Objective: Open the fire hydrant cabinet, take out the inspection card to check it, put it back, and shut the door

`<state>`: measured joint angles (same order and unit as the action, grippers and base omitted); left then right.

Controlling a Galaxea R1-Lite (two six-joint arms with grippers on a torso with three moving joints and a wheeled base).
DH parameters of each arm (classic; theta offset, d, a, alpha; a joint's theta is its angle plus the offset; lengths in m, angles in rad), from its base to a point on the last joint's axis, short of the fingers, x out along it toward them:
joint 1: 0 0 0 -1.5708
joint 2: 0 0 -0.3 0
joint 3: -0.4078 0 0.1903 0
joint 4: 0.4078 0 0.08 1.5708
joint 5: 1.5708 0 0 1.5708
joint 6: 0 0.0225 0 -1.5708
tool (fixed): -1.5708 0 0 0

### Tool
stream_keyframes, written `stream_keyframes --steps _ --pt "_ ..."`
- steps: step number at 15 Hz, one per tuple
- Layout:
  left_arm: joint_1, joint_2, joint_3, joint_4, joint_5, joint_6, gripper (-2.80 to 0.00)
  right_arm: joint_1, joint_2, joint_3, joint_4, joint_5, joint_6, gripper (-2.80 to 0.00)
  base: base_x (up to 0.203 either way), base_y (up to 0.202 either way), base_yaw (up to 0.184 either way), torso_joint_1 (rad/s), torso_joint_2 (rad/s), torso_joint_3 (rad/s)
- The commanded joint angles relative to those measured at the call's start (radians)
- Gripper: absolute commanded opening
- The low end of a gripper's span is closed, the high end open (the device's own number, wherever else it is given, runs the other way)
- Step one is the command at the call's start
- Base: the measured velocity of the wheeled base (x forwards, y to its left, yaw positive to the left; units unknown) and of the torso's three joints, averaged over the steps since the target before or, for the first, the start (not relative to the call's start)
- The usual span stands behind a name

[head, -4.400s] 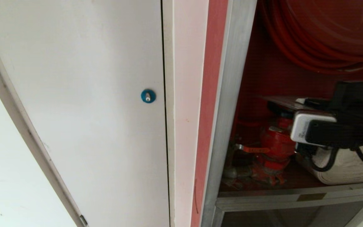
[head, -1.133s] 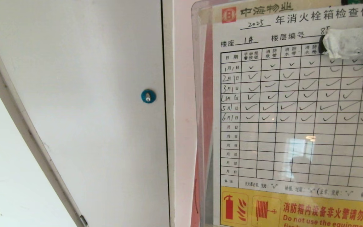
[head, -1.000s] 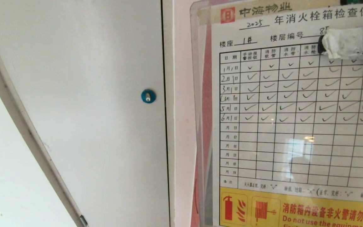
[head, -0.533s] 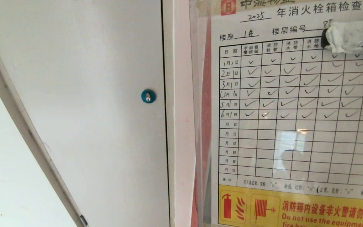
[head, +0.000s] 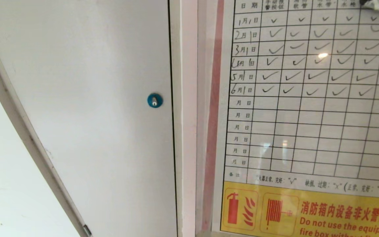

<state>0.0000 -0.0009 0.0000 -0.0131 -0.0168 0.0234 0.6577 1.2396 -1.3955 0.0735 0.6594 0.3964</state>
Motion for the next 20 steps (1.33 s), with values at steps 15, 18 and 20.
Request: stream_keyframes --steps 15,18,20 --pt "0.000 -0.001 0.006 -0.001 0.000 0.001 -2.80 0.019 0.122 0.000 -0.038 0.002 -0.008 -2.80 0.000 0.000 0.000 0.000 0.00 0.000" --pt "0.000 -0.001 0.006 -0.001 0.000 0.001 -2.80 0.022 0.143 0.000 -0.062 0.002 -0.008 -2.80 0.000 0.000 0.000 0.000 0.00 0.000" --pt "0.000 -0.001 0.006 -0.001 0.000 0.000 -2.80 0.022 0.146 0.000 -0.064 0.002 -0.007 -2.80 0.000 0.000 0.000 0.000 0.00 0.000"
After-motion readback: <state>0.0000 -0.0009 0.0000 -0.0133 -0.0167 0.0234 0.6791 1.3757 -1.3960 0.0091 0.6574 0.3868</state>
